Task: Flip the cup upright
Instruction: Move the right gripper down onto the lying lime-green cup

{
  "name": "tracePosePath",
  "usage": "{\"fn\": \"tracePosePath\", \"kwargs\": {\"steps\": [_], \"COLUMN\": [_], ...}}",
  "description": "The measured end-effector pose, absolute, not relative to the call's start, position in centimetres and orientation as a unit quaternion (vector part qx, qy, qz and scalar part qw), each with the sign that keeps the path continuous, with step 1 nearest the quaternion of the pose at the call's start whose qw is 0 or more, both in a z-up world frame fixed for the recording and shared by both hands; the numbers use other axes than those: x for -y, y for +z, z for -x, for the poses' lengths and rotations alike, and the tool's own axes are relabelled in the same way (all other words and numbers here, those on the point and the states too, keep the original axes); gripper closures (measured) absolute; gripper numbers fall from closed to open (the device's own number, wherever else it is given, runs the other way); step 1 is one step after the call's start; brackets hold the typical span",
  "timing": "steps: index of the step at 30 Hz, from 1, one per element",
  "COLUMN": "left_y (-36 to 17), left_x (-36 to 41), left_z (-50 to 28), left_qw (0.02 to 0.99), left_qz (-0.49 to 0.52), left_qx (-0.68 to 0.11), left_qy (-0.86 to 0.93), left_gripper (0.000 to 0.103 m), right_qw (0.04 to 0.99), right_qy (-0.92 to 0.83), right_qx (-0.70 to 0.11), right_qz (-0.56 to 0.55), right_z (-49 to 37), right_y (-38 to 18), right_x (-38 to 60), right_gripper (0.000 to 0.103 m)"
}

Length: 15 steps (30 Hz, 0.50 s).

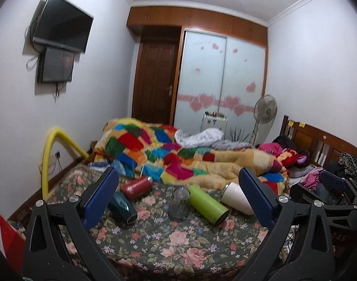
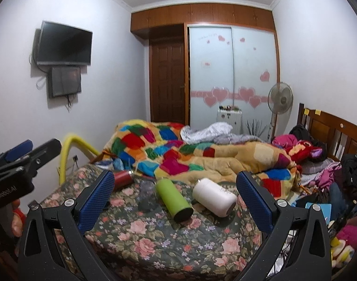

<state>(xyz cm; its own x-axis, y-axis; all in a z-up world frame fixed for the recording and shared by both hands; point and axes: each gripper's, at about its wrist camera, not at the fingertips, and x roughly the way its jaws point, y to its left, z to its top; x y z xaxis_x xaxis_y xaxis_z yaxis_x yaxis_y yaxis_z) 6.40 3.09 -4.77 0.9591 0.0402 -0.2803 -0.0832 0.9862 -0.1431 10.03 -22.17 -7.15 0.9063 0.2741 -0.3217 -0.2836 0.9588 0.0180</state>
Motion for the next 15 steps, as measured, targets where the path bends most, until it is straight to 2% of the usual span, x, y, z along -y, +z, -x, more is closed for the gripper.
{"fn": "tracePosePath", "kwargs": {"steps": [15], "left_y": [-14.9], "left_x": [-6.1], "left_z": [-15.8], "left_qw": [0.956], "left_qz": [0.095], "left_qx": [-0.266], "left_qy": [0.077], "left_gripper": [0.000], "right_qw": [0.926], "right_qy": [0.141], "right_qx": [-0.346], "right_qz": [0.053], "right_z": [-21.7], "right_y": [-16.3], "right_x": [20.9], "right_gripper": [0.000]}}
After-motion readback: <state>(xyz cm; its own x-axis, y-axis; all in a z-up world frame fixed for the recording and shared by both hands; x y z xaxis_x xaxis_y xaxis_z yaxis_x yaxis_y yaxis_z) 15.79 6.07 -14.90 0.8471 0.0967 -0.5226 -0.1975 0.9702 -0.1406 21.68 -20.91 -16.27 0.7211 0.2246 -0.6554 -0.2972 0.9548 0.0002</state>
